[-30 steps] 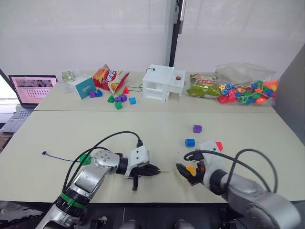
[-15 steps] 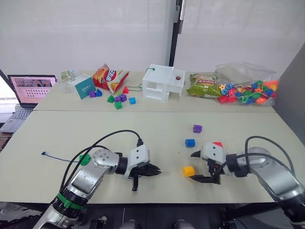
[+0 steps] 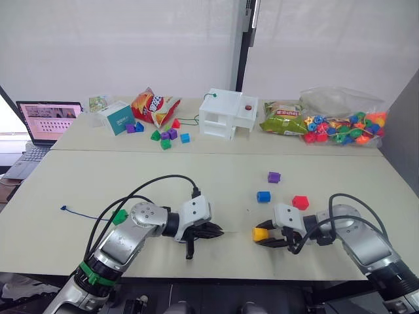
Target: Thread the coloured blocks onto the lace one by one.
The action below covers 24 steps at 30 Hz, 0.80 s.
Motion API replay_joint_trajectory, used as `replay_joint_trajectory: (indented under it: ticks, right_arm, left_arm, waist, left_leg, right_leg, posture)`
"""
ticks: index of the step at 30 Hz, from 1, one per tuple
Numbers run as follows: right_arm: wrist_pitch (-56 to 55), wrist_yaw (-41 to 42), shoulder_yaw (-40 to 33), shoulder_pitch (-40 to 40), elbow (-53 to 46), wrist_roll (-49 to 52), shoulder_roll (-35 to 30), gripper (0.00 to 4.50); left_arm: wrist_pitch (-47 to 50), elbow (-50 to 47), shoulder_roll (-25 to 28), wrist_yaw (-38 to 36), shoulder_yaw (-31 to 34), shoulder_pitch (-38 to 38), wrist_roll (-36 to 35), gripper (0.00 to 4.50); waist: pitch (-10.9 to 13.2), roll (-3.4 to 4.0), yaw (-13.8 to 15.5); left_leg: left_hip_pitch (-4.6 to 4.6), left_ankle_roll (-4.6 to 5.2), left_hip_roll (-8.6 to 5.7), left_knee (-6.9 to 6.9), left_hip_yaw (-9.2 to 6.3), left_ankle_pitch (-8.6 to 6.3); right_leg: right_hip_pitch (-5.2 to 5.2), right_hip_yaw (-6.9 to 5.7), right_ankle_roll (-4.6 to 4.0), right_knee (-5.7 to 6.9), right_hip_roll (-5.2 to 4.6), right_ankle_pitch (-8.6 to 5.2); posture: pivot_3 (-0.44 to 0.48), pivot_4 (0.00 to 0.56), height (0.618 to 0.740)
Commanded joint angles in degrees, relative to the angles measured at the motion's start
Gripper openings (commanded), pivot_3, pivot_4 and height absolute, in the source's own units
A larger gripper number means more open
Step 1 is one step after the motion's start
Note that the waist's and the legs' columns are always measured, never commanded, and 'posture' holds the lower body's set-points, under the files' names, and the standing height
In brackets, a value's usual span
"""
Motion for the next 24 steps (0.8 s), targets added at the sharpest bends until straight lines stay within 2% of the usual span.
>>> replay_joint_trajectory:
  ticks: [1, 24]
  right_arm:
    - [3.26, -2.11, -0.05, 0.61, -3.58, -0.38, 1.18, 1.28]
    - [12.07, -3.50, 3.78, -1.38, -10.27, -3.77, 3.34, 1.28]
  left_arm:
    - [0.63, -0.54, -1.11, 0.63, -1.74, -1.97, 0.71, 0.00]
    - [-0.22, 2.81, -6.20, -0.23, -5.80, -6.01, 1.81, 0.00]
  waist:
    - [0.00, 0.00, -0.14]
    - [0.00, 0.00, -0.21]
  left_leg:
    - [0.01, 0.00, 0.00, 0.01, 0.01, 0.00]
    - [0.07, -0.01, -0.01, 0.03, 0.01, 0.01]
  right_leg:
    - [0.00, 0.02, 0.00, 0.01, 0.01, 0.00]
    - [0.02, 0.05, -0.03, 0.07, 0.05, -0.01]
  posture:
    - [0.000, 0.150, 0.740]
    - [0.000, 0.150, 0.740]
